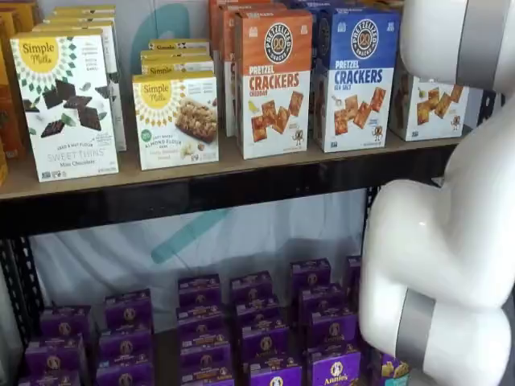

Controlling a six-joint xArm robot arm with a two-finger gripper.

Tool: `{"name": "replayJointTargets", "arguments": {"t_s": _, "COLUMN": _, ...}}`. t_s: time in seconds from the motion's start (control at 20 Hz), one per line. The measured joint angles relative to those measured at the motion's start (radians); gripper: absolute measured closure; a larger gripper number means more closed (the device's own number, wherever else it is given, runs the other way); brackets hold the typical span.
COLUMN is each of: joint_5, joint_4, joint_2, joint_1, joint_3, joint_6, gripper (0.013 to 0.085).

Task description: Retrieve the yellow and white box located on the top shelf, the sixth one from the left

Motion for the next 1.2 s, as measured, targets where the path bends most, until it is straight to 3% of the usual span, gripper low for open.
{"name": "replayJointTargets", "arguments": {"t_s": 0.15, "joint_5": -0.115, "joint_4": 0.067, "joint_2": -0.042, "joint_1": -0.017, "joint_3": 0.062, "joint_6": -0.008, "gripper": 0.013}}
{"name": "replayJointTargets", "arguments": {"t_s": 0.3, "joint_5": -0.233, "joint_4": 0.072, "joint_2": -0.068, "joint_1": -0.003, "joint_3": 0.105, "joint_6": -0.033, "gripper": 0.013}}
{"name": "replayJointTargets", "arguments": {"t_s": 0.6, "joint_5": -0.361, "joint_4": -0.061, "joint_2": -0.055, "joint_1": 0.075, "joint_3": 0.09, "joint_6": -0.07, "gripper": 0.013}}
{"name": "replayJointTargets", "arguments": {"t_s": 0.85, "joint_5": -0.363, "joint_4": -0.147, "joint_2": 0.0, "joint_1": 0.124, "joint_3": 0.03, "joint_6": -0.056, "gripper": 0.013}}
{"name": "replayJointTargets", "arguments": {"t_s": 1.2, "joint_5": -0.364, "joint_4": -0.189, "joint_2": 0.078, "joint_1": 0.16, "joint_3": -0.035, "joint_6": -0.036, "gripper": 0.013}}
